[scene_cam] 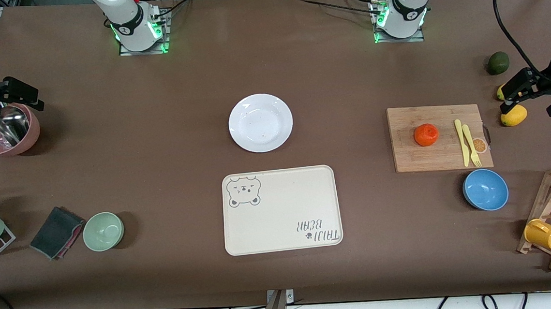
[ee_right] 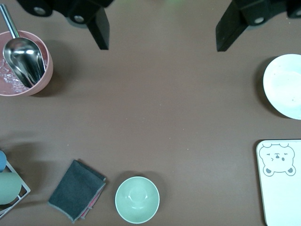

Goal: Place orange and plate with both arms
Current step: 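Lower the left gripper onto the orange on the cutting board and grasp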

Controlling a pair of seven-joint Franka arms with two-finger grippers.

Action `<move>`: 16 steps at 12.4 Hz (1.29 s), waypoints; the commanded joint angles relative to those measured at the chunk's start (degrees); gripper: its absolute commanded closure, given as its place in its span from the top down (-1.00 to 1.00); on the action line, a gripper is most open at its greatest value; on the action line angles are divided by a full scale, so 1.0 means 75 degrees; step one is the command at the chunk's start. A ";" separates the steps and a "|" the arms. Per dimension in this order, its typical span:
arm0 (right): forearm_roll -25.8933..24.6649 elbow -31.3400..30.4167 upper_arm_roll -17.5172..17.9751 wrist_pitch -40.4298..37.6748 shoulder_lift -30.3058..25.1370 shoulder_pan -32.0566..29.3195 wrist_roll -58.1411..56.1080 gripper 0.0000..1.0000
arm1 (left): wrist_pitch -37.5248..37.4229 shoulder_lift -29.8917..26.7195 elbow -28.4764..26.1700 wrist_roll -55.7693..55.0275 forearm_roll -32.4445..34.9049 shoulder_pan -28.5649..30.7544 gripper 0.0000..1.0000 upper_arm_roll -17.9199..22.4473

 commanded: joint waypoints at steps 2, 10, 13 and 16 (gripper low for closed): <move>0.0007 0.0039 -0.0029 -0.0111 -0.0009 0.0007 -0.0074 1.00 | -0.0063 -0.0021 0.0070 0.0129 0.0051 0.0044 1.00 -0.0022; 0.0007 0.0050 -0.0029 -0.0111 -0.0009 -0.0005 -0.0097 1.00 | -0.0063 0.0410 0.0058 0.0035 0.0039 -0.0027 1.00 -0.0022; 0.0007 0.0062 -0.0053 -0.0111 -0.0032 -0.0005 -0.0109 1.00 | -0.0005 0.0809 0.0082 0.0023 -0.0066 0.0044 1.00 -0.0010; 0.0007 0.0062 -0.0065 -0.0122 -0.0044 -0.0005 -0.0109 1.00 | 0.0019 0.1698 0.0175 -0.0058 -0.0101 0.0055 1.00 0.0002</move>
